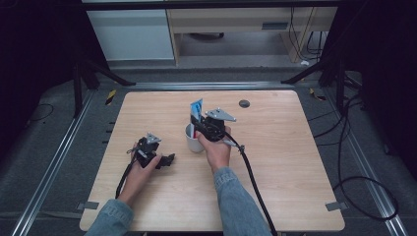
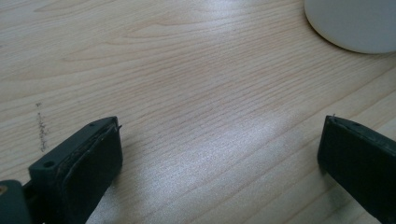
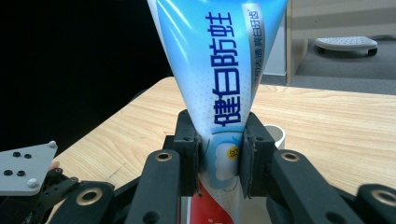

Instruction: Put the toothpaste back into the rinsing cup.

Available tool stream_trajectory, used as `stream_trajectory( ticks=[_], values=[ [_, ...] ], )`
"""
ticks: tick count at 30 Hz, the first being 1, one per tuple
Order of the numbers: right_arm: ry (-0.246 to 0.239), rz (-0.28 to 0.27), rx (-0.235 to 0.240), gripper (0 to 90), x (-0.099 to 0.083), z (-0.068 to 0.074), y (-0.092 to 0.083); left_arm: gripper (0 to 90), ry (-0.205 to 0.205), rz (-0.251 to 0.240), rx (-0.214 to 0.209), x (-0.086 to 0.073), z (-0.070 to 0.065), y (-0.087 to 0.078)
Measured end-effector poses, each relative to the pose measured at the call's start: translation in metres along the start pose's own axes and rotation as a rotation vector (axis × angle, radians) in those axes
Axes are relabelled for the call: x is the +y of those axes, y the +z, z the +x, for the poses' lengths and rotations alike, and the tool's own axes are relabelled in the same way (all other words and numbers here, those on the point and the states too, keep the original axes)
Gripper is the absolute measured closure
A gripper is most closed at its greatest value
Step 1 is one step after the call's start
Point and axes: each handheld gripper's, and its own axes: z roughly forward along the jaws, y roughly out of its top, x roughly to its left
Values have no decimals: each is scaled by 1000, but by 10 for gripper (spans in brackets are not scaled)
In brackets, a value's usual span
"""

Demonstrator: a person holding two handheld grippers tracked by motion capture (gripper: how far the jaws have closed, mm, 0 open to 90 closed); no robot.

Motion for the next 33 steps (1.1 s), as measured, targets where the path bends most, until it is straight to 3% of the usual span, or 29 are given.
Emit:
stream_trajectory(
  ticks=[17, 33],
  values=[
    [4, 17, 1, 718, -3, -3, 2, 0, 0, 0, 0, 0, 0, 0],
    [57, 41, 7, 710, 0, -15, 0, 0, 1, 0, -1, 0, 0, 0]
  ],
)
